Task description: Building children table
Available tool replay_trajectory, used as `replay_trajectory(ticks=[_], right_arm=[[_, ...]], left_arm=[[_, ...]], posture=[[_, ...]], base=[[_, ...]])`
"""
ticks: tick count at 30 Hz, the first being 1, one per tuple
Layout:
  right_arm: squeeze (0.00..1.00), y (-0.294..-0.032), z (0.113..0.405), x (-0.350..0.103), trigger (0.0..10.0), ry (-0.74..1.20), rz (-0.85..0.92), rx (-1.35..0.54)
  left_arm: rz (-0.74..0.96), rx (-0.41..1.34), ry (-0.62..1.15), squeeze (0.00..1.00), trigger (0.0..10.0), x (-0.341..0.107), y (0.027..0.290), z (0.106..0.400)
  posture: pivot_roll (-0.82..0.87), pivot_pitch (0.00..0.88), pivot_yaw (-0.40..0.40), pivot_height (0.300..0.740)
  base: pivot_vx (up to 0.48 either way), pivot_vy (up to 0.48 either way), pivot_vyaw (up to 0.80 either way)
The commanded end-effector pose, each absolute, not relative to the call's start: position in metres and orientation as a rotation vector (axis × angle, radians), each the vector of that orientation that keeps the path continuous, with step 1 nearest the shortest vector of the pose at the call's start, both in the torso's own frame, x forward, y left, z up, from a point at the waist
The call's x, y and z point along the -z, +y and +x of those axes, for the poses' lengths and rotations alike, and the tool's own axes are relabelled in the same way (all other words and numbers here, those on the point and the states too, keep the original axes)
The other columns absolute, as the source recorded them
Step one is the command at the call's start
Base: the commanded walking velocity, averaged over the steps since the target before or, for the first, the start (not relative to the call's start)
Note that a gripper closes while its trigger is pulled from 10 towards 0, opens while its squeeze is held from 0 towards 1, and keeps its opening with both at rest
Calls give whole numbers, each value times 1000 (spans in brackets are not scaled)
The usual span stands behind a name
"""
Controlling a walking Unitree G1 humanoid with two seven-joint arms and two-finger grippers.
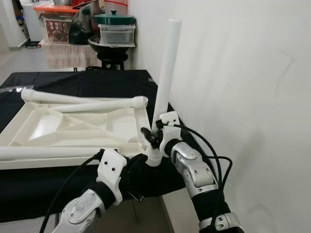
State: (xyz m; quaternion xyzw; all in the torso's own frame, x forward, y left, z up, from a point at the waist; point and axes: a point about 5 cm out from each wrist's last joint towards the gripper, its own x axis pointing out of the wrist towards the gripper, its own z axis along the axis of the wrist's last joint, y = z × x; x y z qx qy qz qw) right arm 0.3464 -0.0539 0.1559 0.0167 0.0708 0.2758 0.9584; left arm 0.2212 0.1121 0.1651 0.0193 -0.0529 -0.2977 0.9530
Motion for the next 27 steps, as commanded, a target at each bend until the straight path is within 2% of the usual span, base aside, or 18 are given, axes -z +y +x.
replay_trajectory(ticks=[1,3,4,8,17,18,20,21,27], right_arm=[[710,-49,350,-179,10000,54,30,-726],[710,-49,350,-179,10000,54,30,-726],[0,-59,356,-190,10000,18,-4,-838],[0,-80,363,-194,10000,25,-123,-1047],[0,-99,367,-193,10000,90,-139,-1181],[0,-105,368,-193,6431,107,-126,-1208],[0,-110,368,-193,6431,123,-108,-1238],[0,-115,368,-192,0,132,-107,-1256],[0,-126,368,-192,0,105,-98,-1239]], left_arm=[[42,604,-107,0,10000,-165,112,221],[42,604,-107,0,10000,-165,112,221],[42,605,-107,0,10000,-165,112,222],[44,603,-108,0,10000,-165,112,223],[45,600,-108,0,10000,-164,113,224],[45,600,-107,0,10000,-164,113,224],[45,600,-107,0,10000,-164,112,224],[45,600,-108,0,10000,-164,112,224],[42,600,-110,0,10000,-165,112,224]], posture=[[14,11,-110,740],[14,11,-110,740],[14,5,-109,740],[15,3,-107,740],[20,0,-107,740],[21,0,-108,740],[20,0,-108,740],[17,2,-107,740],[11,6,-105,740]], base=[[0,0,0],[0,0,0],[0,0,0],[0,0,0],[0,0,0],[0,0,0],[0,0,0],[0,0,0],[0,0,0]])
